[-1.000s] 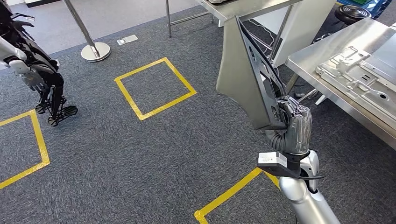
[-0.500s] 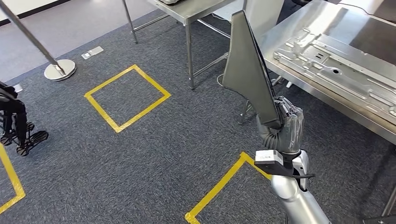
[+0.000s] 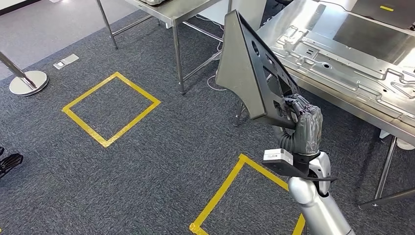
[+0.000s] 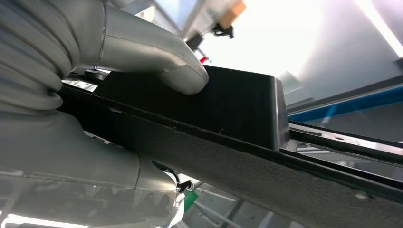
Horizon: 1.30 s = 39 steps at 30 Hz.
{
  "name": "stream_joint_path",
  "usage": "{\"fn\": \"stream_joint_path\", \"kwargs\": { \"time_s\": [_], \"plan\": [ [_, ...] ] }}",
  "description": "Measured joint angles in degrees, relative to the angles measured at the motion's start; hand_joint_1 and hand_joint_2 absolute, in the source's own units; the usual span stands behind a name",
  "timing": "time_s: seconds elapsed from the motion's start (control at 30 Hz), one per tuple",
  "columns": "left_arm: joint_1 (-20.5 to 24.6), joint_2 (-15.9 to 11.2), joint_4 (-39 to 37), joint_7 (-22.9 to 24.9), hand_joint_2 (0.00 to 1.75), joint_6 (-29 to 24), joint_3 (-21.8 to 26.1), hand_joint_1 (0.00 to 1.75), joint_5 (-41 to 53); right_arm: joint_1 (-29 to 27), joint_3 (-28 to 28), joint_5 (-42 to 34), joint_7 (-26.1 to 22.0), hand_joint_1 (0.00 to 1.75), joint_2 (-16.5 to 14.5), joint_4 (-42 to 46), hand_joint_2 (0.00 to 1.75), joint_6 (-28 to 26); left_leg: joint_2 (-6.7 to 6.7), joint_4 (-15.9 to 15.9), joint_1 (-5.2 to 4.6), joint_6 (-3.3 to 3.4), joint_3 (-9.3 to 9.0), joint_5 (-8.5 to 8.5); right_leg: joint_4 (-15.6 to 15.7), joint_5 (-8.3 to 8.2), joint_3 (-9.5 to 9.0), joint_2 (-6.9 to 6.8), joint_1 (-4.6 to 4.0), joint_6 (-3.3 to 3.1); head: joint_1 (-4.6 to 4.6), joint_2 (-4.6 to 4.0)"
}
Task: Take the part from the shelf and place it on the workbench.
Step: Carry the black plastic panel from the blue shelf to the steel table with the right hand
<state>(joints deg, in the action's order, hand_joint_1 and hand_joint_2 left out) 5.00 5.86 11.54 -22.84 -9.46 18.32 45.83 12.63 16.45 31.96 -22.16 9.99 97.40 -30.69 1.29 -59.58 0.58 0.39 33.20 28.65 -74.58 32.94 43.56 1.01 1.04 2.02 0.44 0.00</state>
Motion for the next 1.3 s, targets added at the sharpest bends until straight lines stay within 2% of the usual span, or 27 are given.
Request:
{"fn": "stream_joint_path", "kwargs": {
  "time_s": [0.03, 0.07, 0.13, 0.2, 0.23, 0.27, 0.3, 0.37, 0.43, 0.47, 0.5, 0.53, 0.57, 0.6, 0.67, 0.73, 0.8, 0.87, 0.93, 1.0, 1.03, 1.07, 1.1, 1.17, 1.2, 1.23, 1.3],
  "plan": [
    [0.11, 0.08, 0.00, -0.02, 1.75, 0.12, 0.00, 0.00, 0.03, 0.30, 0.18, 0.44, 0.34, 1.75, 0.00, -0.18, 1.75, 0.16, 0.70, -0.01, -0.01, 0.03, -0.02, 0.06, -0.16, -0.56, 0.03, -0.15, 0.00, 0.01, 0.26, 0.00],
    [0.27, 0.22, 0.01, 0.01, 1.75, 0.20, 0.00, 0.00, 0.10, 0.66, 0.36, 0.86, 0.67, 1.75, 0.00, -0.34, 1.75, 0.31, 1.34, -0.02, -0.01, 0.01, -0.07, 0.13, 1.85, -1.99, -1.02, -0.45, -0.01, -0.01, 0.52, 0.00],
    [0.65, 0.61, 0.02, 0.14, 1.75, 0.22, 0.00, 0.00, 0.34, 1.59, 0.67, 1.41, 1.12, 1.75, 0.04, -0.48, 1.75, 0.49, 2.47, -0.05, -0.18, -0.28, -0.26, 0.38, 9.47, -5.29, -4.95, -2.79, -0.32, -0.11, 0.94, 0.00],
    [0.91, 0.96, 0.02, 0.27, 1.75, 0.21, -0.02, 0.00, 0.73, 2.28, 0.95, 1.55, 1.38, 1.75, 0.16, -0.48, 1.75, 0.52, 3.45, -0.07, -0.53, -0.74, -0.47, 0.68, 14.44, -6.48, -7.38, -4.96, -0.81, -0.35, 1.00, 0.00],
    [0.96, 1.09, 0.02, 0.31, 1.75, 0.20, -0.04, 0.00, 0.94, 2.35, 1.05, 1.56, 1.53, 1.75, 0.30, -0.48, 1.75, 0.52, 3.96, -0.01, -0.70, -0.97, -0.61, 0.80, 14.97, -6.24, -7.53, -5.12, -1.04, -0.48, 0.84, 0.00],
    [1.02, 1.23, 0.02, 0.34, 1.75, 0.20, -0.08, 0.00, 1.09, 2.28, 1.12, 1.55, 1.66, 1.75, 0.47, -0.48, 1.75, 0.52, 4.51, 0.10, -0.74, -1.21, -0.82, 0.89, 15.05, -6.28, -7.47, -4.51, -1.02, -0.75, 0.58, 0.00],
    [1.09, 1.32, 0.03, 0.33, 1.75, 0.18, -0.10, 0.00, 1.19, 2.16, 1.16, 1.54, 1.76, 1.75, 0.64, -0.47, 1.75, 0.50, 4.49, 0.09, -0.66, -1.52, -1.03, 1.13, 15.16, -6.33, -7.52, -3.87, -0.90, -1.03, 0.36, 0.00],
    [1.22, 1.42, 0.05, 0.22, 1.75, 0.10, -0.13, 0.00, 1.24, 2.18, 1.20, 1.50, 1.90, 1.75, 0.85, -0.45, 1.75, 0.47, 2.41, -2.14, -0.40, -2.05, -0.35, 2.82, 15.36, -6.46, -7.70, -2.69, -0.54, -1.78, -0.02, 0.00],
    [1.11, 1.42, 0.05, 0.20, 1.75, 0.04, -0.13, 0.00, 1.22, 2.32, 1.33, 1.48, 1.95, 1.75, 0.79, -0.45, 1.75, 0.44, -0.32, -8.93, -0.17, -2.23, 2.80, 6.20, 15.40, -6.48, -7.82, -1.50, -0.31, -2.34, -0.78, 0.00],
    [0.97, 1.40, 0.05, 0.26, 1.75, 0.04, -0.12, 0.00, 1.18, 2.34, 1.47, 1.49, 1.95, 1.75, 0.73, -0.50, 1.75, 0.44, -0.84, -12.93, -0.12, -2.27, 4.80, 7.68, 15.39, -6.47, -7.83, -0.83, -0.30, -2.47, -1.18, 0.00],
    [0.89, 1.38, 0.04, 0.33, 1.75, 0.03, -0.10, 0.00, 1.17, 2.34, 1.65, 1.49, 1.95, 1.75, 0.67, -0.58, 1.75, 0.44, -1.04, -15.69, -0.11, -2.29, 6.30, 8.27, 15.37, -6.46, -7.87, -0.10, -0.31, -2.51, -1.49, 0.00],
    [0.86, 1.36, 0.04, 0.46, 1.75, -0.01, -0.09, 0.00, 1.16, 2.35, 1.80, 1.50, 1.96, 1.75, 0.63, -0.66, 1.75, 0.44, -1.11, -16.42, -0.08, -2.30, 6.90, 7.77, 15.35, -6.45, -7.94, 0.63, -0.29, -2.50, -1.68, 0.00],
    [0.85, 1.30, 0.04, 0.58, 1.75, -0.05, -0.07, 0.00, 1.16, 2.37, 1.93, 1.50, 1.96, 1.75, 0.56, -0.73, 1.75, 0.44, -1.22, -14.79, -0.01, -2.29, 6.39, 6.21, 15.31, -6.44, -8.02, 1.35, -0.24, -2.47, -1.82, 0.00],
    [0.83, 1.21, 0.04, 0.74, 1.75, -0.10, -0.07, 0.00, 1.18, 2.43, 2.05, 1.50, 1.97, 1.75, 0.46, -0.77, 1.75, 0.44, -1.72, -11.25, 0.14, -2.31, 4.98, 3.97, 15.25, -6.38, -8.11, 2.06, -0.16, -2.38, -1.94, 0.00],
    [0.58, 1.04, 0.02, 0.98, 1.75, -0.17, -0.07, 0.00, 1.18, 2.68, 2.32, 1.51, 1.97, 1.75, 0.24, -0.79, 1.75, 0.44, -4.25, -3.85, 0.65, -2.38, 1.88, 0.74, 14.99, -6.25, -8.03, 3.36, -0.09, -1.95, -2.19, 0.00],
    [0.28, 0.93, -0.01, 1.11, 1.75, -0.21, -0.07, 0.00, 1.18, 2.94, 2.63, 1.54, 1.97, 1.75, 0.11, -0.84, 1.75, 0.43, -5.89, -0.93, 0.75, -2.27, 0.72, 0.15, 14.94, -6.38, -7.68, 4.48, 0.00, -1.22, -2.19, 0.00],
    [0.15, 0.77, -0.02, 1.15, 1.75, -0.23, -0.05, 0.00, 1.17, 3.01, 2.89, 1.57, 1.98, 1.75, 0.01, -0.91, 1.75, 0.40, -5.02, -0.59, 0.54, -1.63, 0.66, -0.01, 15.22, -6.67, -7.37, 5.34, 0.20, -0.46, -2.08, 0.00],
    [0.19, 0.64, -0.01, 1.11, 1.75, -0.22, -0.02, 0.00, 1.24, 3.17, 3.14, 1.57, 1.99, 1.75, -0.09, -0.97, 1.75, 0.35, -3.83, -0.19, 0.57, -0.86, 0.54, -0.29, 13.92, -5.72, -6.54, 3.85, 0.04, -0.02, -1.77, 0.00],
    [0.12, 0.60, 0.00, 1.04, 1.75, -0.17, 0.00, 0.00, 1.36, 3.52, 3.45, 1.65, 1.98, 1.75, -0.26, -1.06, 1.75, 0.31, -2.42, 0.01, 0.52, -0.41, 0.46, -0.35, 8.29, -2.68, -3.84, 1.19, -0.20, 0.11, -0.85, 0.00],
    [0.01, 0.52, 0.00, 0.88, 1.75, -0.07, 0.00, 0.00, 1.44, 3.69, 3.75, 1.88, 2.00, 1.75, -0.52, -1.33, 1.75, 0.30, -0.84, -0.01, 0.40, -0.21, 0.45, -0.22, 1.23, -0.05, -0.45, 0.11, -0.20, 0.18, 0.01, 0.00],
    [0.04, 0.49, 0.00, 0.78, 1.75, -0.01, 0.00, 0.00, 1.46, 3.69, 3.87, 2.00, 2.05, 1.75, -0.64, -1.52, 1.75, 0.29, -0.08, -0.02, 0.37, -0.17, 0.42, -0.16, -0.21, -0.03, 0.24, -0.13, -0.19, 0.21, 0.26, 0.00],
    [0.12, 0.46, 0.01, 0.69, 1.75, 0.09, 0.00, 0.00, 1.48, 3.72, 4.01, 2.08, 2.09, 1.75, -0.74, -1.72, 1.75, 0.28, 0.60, -0.03, 0.37, -0.18, 0.35, -0.08, 0.64, -1.04, -0.20, -0.36, -0.19, 0.21, 0.52, 0.00],
    [0.22, 0.46, 0.01, 0.62, 1.75, 0.19, 0.00, 0.00, 1.50, 3.79, 4.15, 2.16, 2.13, 1.75, -0.83, -1.88, 1.75, 0.27, 1.20, -0.03, 0.37, -0.25, 0.22, 0.03, 3.63, -2.81, -1.75, -0.82, -0.20, 0.18, 0.77, 0.00],
    [0.42, 0.45, 0.03, 0.57, 1.75, 0.34, 0.00, 0.00, 1.56, 4.20, 4.46, 2.35, 2.14, 1.75, -1.10, -2.11, 1.75, 0.22, 2.29, -0.07, 0.18, -0.64, -0.06, 0.37, 11.41, -5.76, -5.77, -2.91, -0.51, 0.05, 1.24, 0.00],
    [0.50, 0.44, 0.03, 0.56, 1.75, 0.37, 0.00, 0.00, 1.61, 4.48, 4.58, 2.45, 2.14, 1.75, -1.28, -2.20, 1.75, 0.18, 2.79, -0.08, 0.01, -0.89, -0.17, 0.51, 13.92, -6.39, -7.07, -3.69, -0.69, -0.06, 1.30, 0.00],
    [0.56, 0.42, 0.03, 0.55, 1.75, 0.39, -0.01, 0.00, 1.70, 4.70, 4.68, 2.53, 2.14, 1.75, -1.45, -2.33, 1.75, 0.13, 3.27, -0.05, -0.18, -1.12, -0.29, 0.61, 15.10, -6.42, -7.65, -4.07, -0.88, -0.19, 1.13, 0.00],
    [0.68, 0.39, 0.05, 0.55, 1.75, 0.39, -0.04, 0.00, 1.93, 4.88, 4.75, 2.57, 2.17, 1.75, -1.63, -2.61, 1.75, 0.02, 4.10, 0.21, -0.27, -1.66, -0.66, 0.71, 15.24, -6.40, -7.69, -3.13, -0.96, -0.70, 0.60, 0.00]
  ]
}}
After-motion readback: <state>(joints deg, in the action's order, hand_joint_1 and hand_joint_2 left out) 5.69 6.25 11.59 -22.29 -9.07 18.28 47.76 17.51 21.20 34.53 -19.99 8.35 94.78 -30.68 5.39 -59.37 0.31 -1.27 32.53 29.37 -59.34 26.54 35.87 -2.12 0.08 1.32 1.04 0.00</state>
